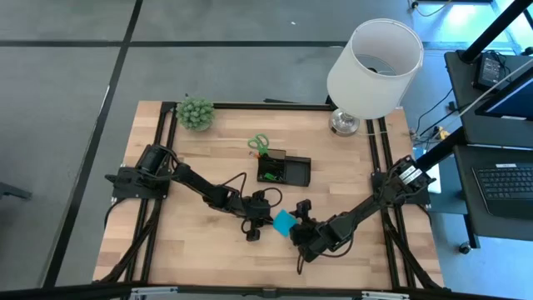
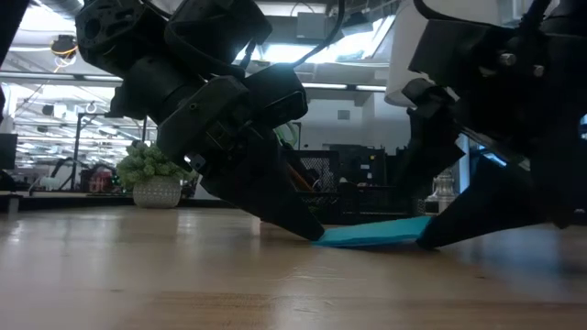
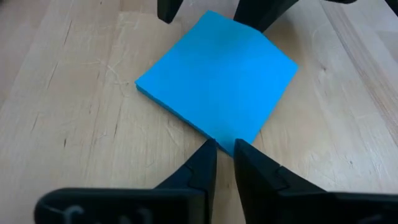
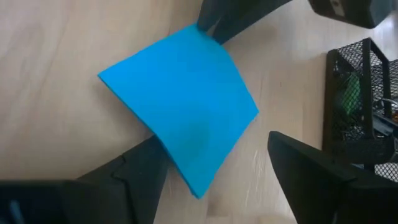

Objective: Pick and place office supplies into organizer
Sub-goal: Put the blue sticky notes into the black organizer

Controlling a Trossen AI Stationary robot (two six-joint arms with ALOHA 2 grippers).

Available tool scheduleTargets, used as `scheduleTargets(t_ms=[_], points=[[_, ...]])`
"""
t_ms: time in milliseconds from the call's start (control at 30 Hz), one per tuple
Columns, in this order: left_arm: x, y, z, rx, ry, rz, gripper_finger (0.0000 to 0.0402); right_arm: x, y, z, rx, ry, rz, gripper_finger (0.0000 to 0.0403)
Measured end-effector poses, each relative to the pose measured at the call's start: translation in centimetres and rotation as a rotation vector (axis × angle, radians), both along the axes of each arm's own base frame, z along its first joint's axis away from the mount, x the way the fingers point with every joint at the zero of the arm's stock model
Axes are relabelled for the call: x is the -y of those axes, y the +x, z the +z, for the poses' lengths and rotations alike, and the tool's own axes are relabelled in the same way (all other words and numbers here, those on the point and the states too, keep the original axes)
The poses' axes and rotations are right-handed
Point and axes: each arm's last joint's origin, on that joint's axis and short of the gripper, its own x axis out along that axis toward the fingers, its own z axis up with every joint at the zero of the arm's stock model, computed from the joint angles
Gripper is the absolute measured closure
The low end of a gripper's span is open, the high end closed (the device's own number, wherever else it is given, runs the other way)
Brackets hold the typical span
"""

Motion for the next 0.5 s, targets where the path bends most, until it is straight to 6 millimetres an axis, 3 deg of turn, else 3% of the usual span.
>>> scheduleTargets(t_ms=[167,500], points=[[0.0,0.01,0.01,0.001,0.001,0.001,0.0355,-0.06,0.15,-0.03,0.026,0.003,-0.011,0.0145],[-0.01,0.02,0.0,0.001,0.004,0.005,0.0355,-0.68,0.07,-0.11,0.02,0.058,0.021,0.0252]])
